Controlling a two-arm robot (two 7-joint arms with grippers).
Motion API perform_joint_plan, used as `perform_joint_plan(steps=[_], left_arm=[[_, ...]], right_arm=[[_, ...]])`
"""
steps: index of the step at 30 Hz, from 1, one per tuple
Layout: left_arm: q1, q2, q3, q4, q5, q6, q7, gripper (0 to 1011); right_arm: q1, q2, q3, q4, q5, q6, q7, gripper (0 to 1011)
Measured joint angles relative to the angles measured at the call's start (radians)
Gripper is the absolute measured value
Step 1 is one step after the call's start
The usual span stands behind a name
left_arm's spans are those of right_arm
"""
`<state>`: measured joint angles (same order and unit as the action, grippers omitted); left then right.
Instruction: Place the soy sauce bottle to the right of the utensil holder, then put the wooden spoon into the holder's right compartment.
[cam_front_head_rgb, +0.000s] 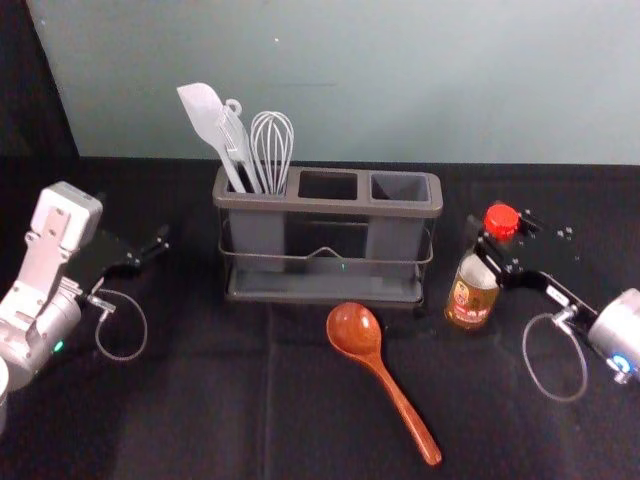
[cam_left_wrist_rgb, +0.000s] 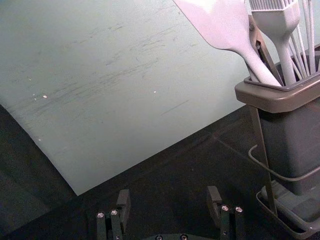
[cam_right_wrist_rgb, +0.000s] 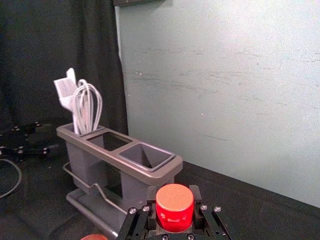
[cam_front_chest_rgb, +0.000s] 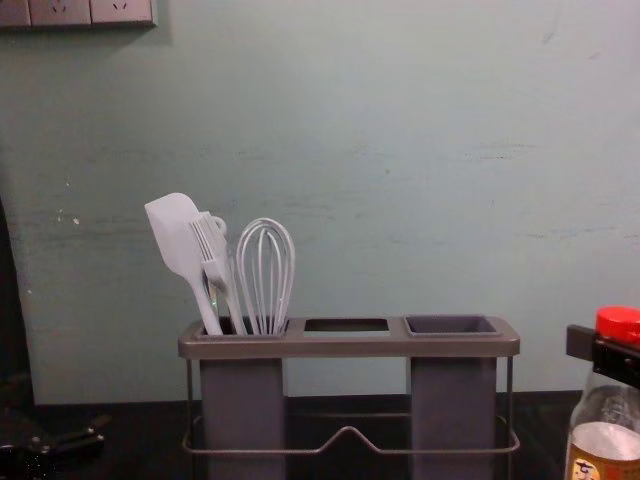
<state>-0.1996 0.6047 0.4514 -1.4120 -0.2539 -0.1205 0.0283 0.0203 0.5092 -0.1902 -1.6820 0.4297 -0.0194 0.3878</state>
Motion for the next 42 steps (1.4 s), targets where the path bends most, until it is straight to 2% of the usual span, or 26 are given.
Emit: perform_joint_plan(steps=[6, 20, 42], left_arm=[[0.0, 0.0, 0.0, 0.0, 0.0, 0.0, 0.0, 1005], [0.0, 0.0, 0.0, 0.0, 0.0, 0.0, 0.0, 1005], [0.0, 0.0, 0.0, 0.0, 0.0, 0.0, 0.0, 1005]], right_arm=[[0.058, -0.029, -0.019, 0.066, -0.014, -0.004, 0.005, 383], [0.141, -0.065, -0.039, 0.164, -0.039, -0.022, 0.01, 383], [0.168, -0.099, -0.046, 0.208, -0.049, -0.035, 0.011, 383]])
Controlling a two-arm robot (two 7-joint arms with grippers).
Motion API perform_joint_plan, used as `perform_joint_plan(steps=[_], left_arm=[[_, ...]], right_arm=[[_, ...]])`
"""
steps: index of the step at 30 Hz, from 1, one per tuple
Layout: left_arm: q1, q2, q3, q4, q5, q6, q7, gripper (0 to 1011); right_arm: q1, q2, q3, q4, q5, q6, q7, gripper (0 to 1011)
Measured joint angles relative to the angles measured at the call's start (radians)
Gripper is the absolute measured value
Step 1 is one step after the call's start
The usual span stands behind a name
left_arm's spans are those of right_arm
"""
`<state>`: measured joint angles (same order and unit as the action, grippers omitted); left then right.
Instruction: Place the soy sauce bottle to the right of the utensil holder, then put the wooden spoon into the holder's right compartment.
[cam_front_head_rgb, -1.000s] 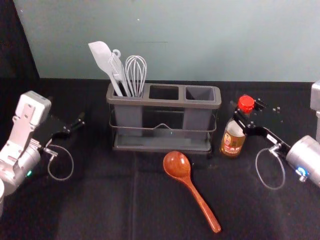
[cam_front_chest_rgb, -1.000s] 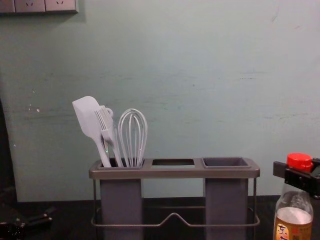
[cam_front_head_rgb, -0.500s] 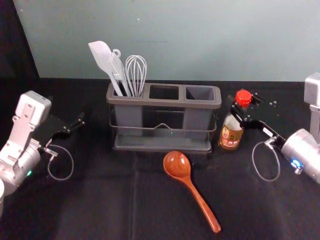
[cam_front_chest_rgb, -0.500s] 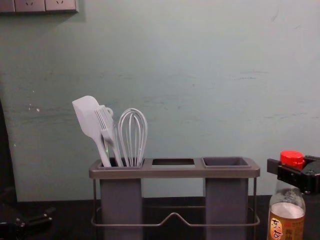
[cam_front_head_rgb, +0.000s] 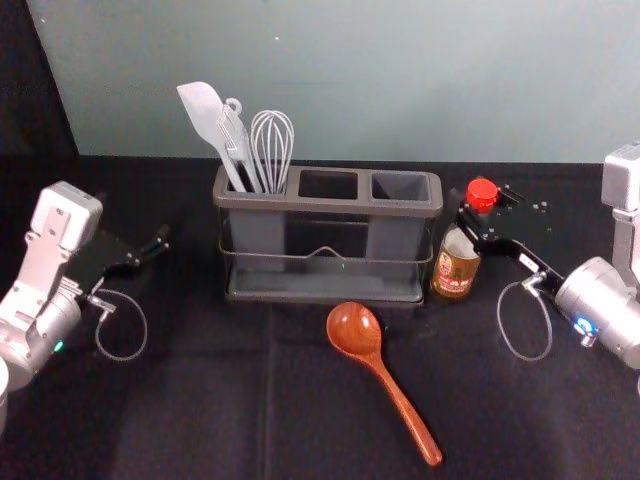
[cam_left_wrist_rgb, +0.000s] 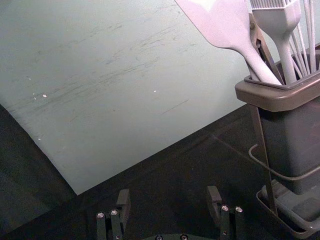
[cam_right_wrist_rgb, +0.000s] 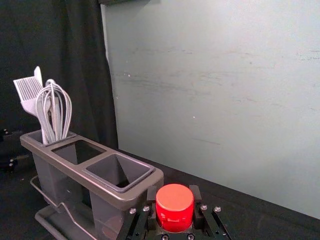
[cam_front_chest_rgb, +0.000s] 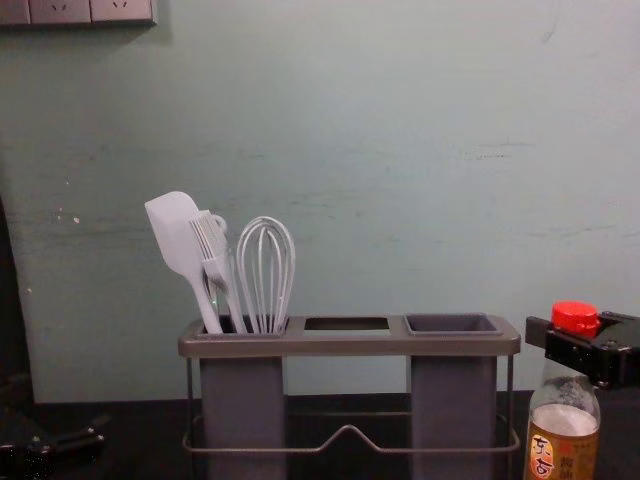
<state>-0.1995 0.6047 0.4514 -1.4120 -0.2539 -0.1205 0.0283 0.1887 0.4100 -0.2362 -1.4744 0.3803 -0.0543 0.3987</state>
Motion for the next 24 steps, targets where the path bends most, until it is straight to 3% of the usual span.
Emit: perform_joint_plan(steps=[11, 22, 24], left_arm=[[0.0, 0.0, 0.0, 0.0, 0.0, 0.0, 0.0, 1005], [0.0, 0.0, 0.0, 0.0, 0.0, 0.0, 0.0, 1005], [0.0, 0.0, 0.0, 0.0, 0.0, 0.0, 0.0, 1005]], right_arm=[[0.0, -0.007, 0.005, 0.005, -0.003, -0.008, -0.003, 421], [-0.016, -0.014, 0.032, -0.012, 0.013, -0.03, -0.012, 809], [-0.03, -0.009, 0.041, -0.036, 0.014, -0.032, -0.016, 818]])
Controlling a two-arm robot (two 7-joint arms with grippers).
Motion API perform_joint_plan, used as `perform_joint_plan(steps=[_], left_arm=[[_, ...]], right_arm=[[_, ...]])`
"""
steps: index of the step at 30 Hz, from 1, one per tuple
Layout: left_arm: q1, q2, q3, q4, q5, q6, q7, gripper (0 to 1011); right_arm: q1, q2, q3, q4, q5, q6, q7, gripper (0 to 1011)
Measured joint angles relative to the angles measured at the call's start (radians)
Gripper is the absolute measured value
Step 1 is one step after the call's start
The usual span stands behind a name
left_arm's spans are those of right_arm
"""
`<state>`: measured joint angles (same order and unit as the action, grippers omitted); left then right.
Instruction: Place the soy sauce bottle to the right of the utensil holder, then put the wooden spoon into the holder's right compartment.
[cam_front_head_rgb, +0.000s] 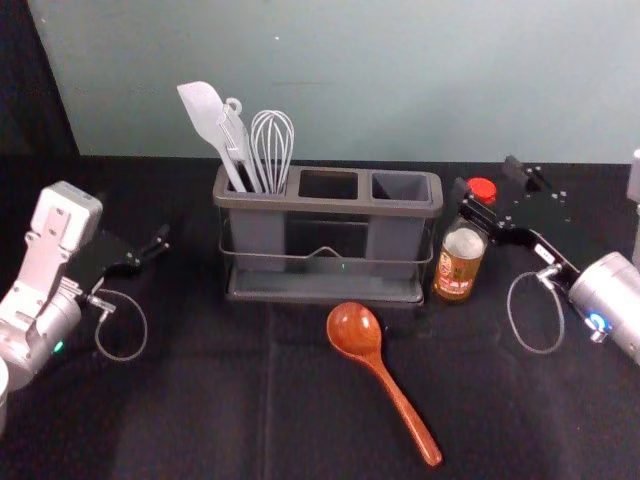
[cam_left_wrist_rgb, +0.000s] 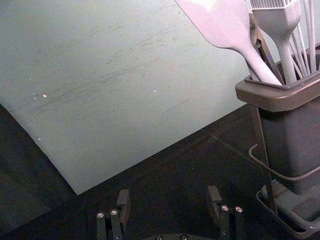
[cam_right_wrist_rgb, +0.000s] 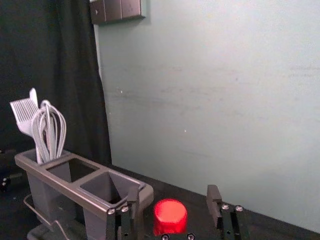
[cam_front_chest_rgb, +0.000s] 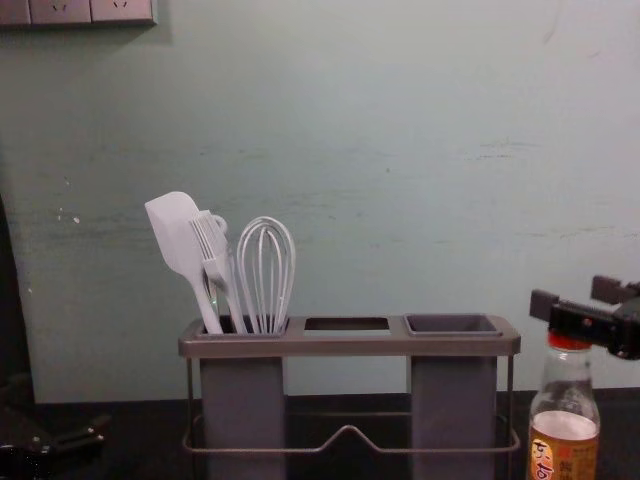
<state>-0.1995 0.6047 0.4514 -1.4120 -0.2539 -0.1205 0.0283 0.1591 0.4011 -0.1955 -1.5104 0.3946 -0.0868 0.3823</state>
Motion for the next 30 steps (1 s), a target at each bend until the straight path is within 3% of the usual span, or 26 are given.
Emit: perform_joint_plan(steps=[1, 6, 18, 24, 30], left_arm=[[0.0, 0.0, 0.0, 0.0, 0.0, 0.0, 0.0, 1005], [0.0, 0.0, 0.0, 0.0, 0.0, 0.0, 0.0, 1005], [0.0, 0.0, 0.0, 0.0, 0.0, 0.0, 0.0, 1005], [0.0, 0.0, 0.0, 0.0, 0.0, 0.0, 0.0, 1005], [0.0, 0.0, 0.0, 0.0, 0.0, 0.0, 0.0, 1005]], right_arm=[[-0.006, 0.002, 0.003, -0.01, 0.001, -0.001, -0.002, 881], [-0.059, 0.021, 0.024, -0.084, 0.005, -0.003, -0.006, 1002], [-0.203, 0.082, 0.05, -0.255, 0.009, -0.005, 0.01, 1002], [-0.246, 0.107, 0.028, -0.312, 0.004, 0.013, 0.029, 1002], [-0.259, 0.125, -0.026, -0.346, -0.028, 0.084, 0.027, 1002]])
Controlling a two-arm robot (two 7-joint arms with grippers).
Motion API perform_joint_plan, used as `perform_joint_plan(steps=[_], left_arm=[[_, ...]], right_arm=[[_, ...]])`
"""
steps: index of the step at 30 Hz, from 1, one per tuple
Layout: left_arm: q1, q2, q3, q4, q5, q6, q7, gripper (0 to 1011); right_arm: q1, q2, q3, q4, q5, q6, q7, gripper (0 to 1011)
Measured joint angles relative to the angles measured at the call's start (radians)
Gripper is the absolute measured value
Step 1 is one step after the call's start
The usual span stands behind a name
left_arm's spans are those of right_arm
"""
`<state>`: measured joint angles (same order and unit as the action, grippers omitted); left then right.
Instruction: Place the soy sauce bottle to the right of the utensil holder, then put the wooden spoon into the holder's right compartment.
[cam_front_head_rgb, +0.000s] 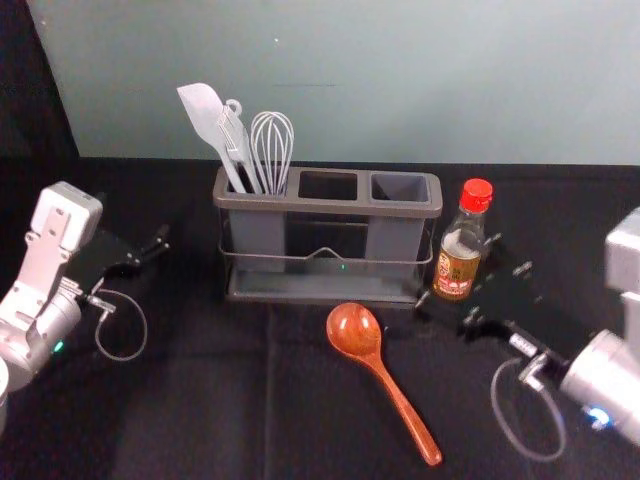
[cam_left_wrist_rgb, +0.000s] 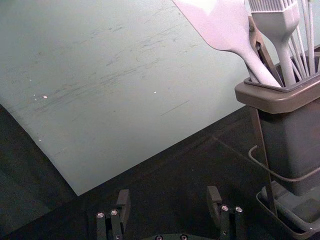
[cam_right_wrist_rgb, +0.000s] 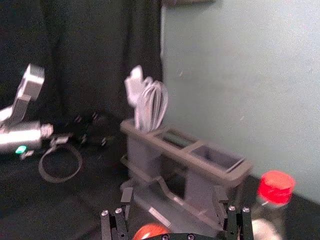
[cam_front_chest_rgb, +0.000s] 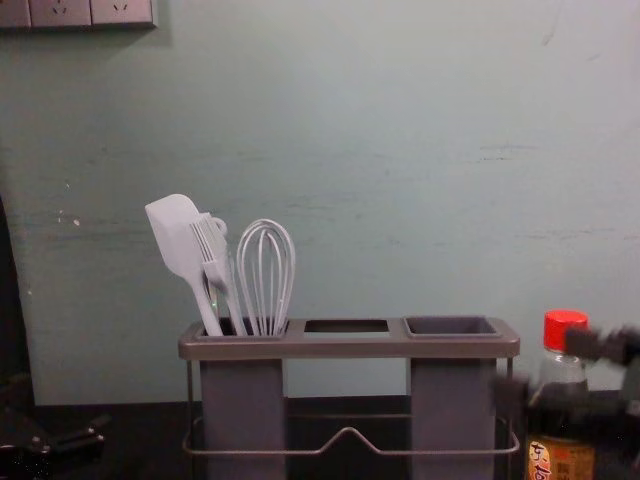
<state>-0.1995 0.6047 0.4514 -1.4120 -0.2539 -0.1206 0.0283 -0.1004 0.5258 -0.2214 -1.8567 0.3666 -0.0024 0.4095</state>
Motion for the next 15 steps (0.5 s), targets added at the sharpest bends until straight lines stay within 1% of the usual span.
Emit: perform_joint_plan(steps=[1, 2, 4, 5, 7, 8, 11, 12, 15], left_arm=[[0.0, 0.0, 0.0, 0.0, 0.0, 0.0, 0.0, 1005], [0.0, 0.0, 0.0, 0.0, 0.0, 0.0, 0.0, 1005], [0.0, 0.0, 0.0, 0.0, 0.0, 0.0, 0.0, 1005], [0.0, 0.0, 0.0, 0.0, 0.0, 0.0, 0.0, 1005], [0.0, 0.0, 0.0, 0.0, 0.0, 0.0, 0.0, 1005], [0.0, 0.0, 0.0, 0.0, 0.0, 0.0, 0.0, 1005], [0.0, 0.0, 0.0, 0.0, 0.0, 0.0, 0.0, 1005], [0.0, 0.0, 0.0, 0.0, 0.0, 0.0, 0.0, 1005], [0.0, 0.0, 0.0, 0.0, 0.0, 0.0, 0.0, 1005]], right_arm=[[0.001, 0.002, -0.017, -0.002, -0.011, 0.027, -0.005, 1002], [0.001, 0.002, -0.017, -0.002, -0.011, 0.027, -0.005, 1002], [0.007, 0.004, -0.041, -0.004, -0.023, 0.071, -0.013, 1002], [0.012, 0.004, -0.058, -0.005, -0.027, 0.107, -0.015, 1002], [0.019, 0.005, -0.075, -0.005, -0.033, 0.14, -0.018, 1002], [0.026, 0.006, -0.093, -0.003, -0.046, 0.174, -0.024, 1002], [0.036, 0.006, -0.115, 0.005, -0.061, 0.21, -0.031, 1002], [0.042, 0.004, -0.13, 0.013, -0.071, 0.227, -0.032, 1002], [0.049, -0.002, -0.149, 0.033, -0.085, 0.24, -0.036, 1002]])
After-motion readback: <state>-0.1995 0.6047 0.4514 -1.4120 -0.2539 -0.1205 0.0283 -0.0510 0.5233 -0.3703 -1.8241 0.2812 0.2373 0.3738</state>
